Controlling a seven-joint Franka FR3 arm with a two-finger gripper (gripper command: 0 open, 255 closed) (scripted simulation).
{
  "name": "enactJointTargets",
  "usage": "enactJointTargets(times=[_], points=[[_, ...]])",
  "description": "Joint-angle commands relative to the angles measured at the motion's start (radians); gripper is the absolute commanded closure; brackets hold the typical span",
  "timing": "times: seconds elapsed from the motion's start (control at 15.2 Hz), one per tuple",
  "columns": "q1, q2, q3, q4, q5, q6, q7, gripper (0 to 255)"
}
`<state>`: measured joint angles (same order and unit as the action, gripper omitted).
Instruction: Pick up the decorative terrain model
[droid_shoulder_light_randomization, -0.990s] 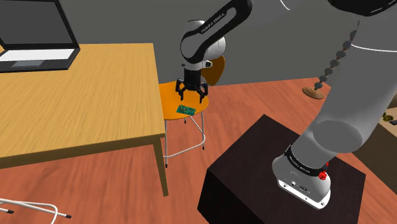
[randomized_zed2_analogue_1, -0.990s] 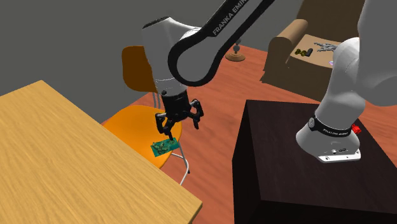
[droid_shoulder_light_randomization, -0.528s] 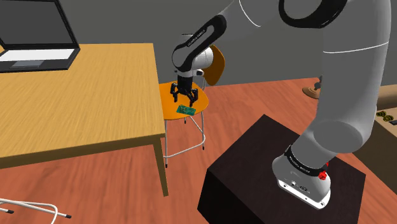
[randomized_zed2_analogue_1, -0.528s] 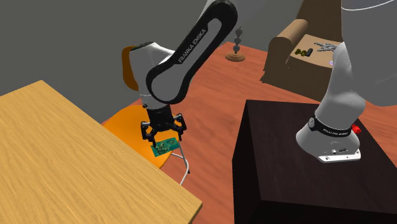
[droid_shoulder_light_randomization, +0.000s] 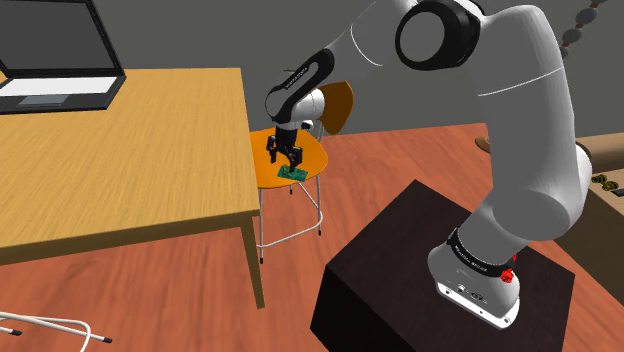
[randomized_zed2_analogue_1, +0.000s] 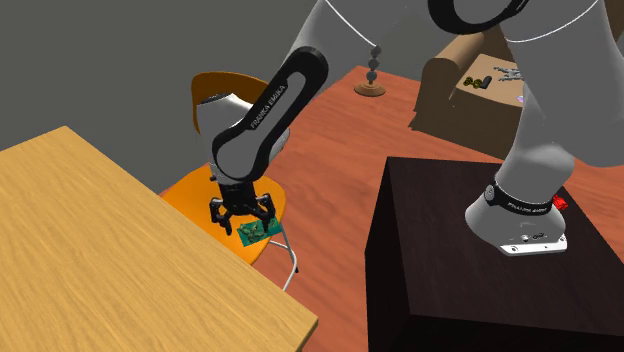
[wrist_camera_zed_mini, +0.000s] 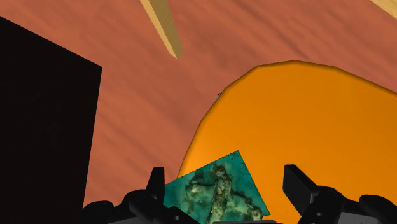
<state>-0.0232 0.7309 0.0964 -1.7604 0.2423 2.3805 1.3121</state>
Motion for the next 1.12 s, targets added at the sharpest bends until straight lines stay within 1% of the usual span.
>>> enactJointTargets(times=[0.0, 0.26, 0.4, 0.46, 1.06], points=[[0.000, 0.027, -0.001, 0.013, 0.002, 0.015, 0.000, 0], [0.001, 0.079, 0.000, 0.033, 0.004, 0.046, -0.008, 0], [0.001, 0.079, 0.000, 0.033, 0.004, 0.046, -0.008, 0], [0.000, 0.079, 0.000, 0.034, 0.004, 0.045, -0.009, 255], [0.001, 0.079, 0.000, 0.033, 0.004, 0.046, -0.008, 255]])
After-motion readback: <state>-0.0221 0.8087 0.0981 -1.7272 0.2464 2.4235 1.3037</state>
